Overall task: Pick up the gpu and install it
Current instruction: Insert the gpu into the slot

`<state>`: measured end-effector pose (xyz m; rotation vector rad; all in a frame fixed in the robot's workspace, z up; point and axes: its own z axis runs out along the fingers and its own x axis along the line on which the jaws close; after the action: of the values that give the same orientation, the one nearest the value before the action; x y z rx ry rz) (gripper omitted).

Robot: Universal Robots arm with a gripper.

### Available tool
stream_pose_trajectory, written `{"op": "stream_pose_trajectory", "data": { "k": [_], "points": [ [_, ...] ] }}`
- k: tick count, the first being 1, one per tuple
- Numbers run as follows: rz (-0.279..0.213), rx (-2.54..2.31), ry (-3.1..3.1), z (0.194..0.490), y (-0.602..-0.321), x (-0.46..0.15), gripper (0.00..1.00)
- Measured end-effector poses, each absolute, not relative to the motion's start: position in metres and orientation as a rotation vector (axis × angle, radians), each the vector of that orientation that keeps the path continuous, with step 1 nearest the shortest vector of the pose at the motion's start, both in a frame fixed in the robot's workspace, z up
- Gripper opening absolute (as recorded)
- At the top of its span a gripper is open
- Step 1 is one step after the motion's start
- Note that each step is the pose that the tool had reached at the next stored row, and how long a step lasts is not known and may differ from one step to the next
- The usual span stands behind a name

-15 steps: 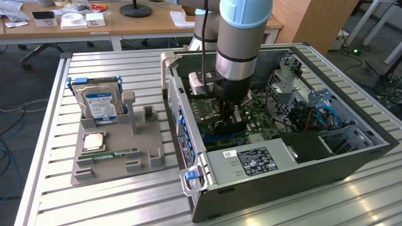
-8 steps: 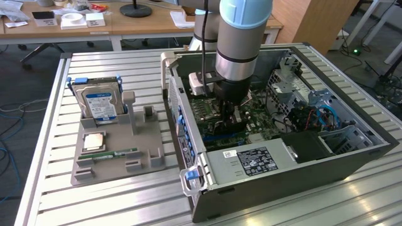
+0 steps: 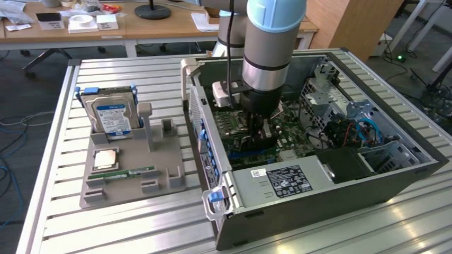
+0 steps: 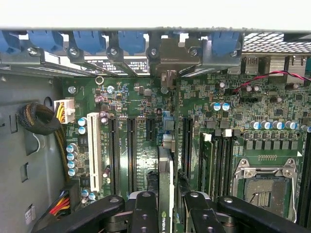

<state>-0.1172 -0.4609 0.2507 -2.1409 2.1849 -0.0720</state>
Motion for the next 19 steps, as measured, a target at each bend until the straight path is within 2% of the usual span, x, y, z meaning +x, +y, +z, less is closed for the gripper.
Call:
{"op": "stream_pose_trajectory", "data": {
  "k": [5, 6, 19],
  "points": [
    [-0.072, -2.141, 2.185, 0.2506, -0.4609, -0.1172, 0.27],
    [-0.072, -2.141, 2.185, 0.2506, -0.4609, -0.1172, 0.33],
    [-0.072, -2.141, 2.185, 0.2596, -0.4609, -0.1168, 0.33]
  ]
}}
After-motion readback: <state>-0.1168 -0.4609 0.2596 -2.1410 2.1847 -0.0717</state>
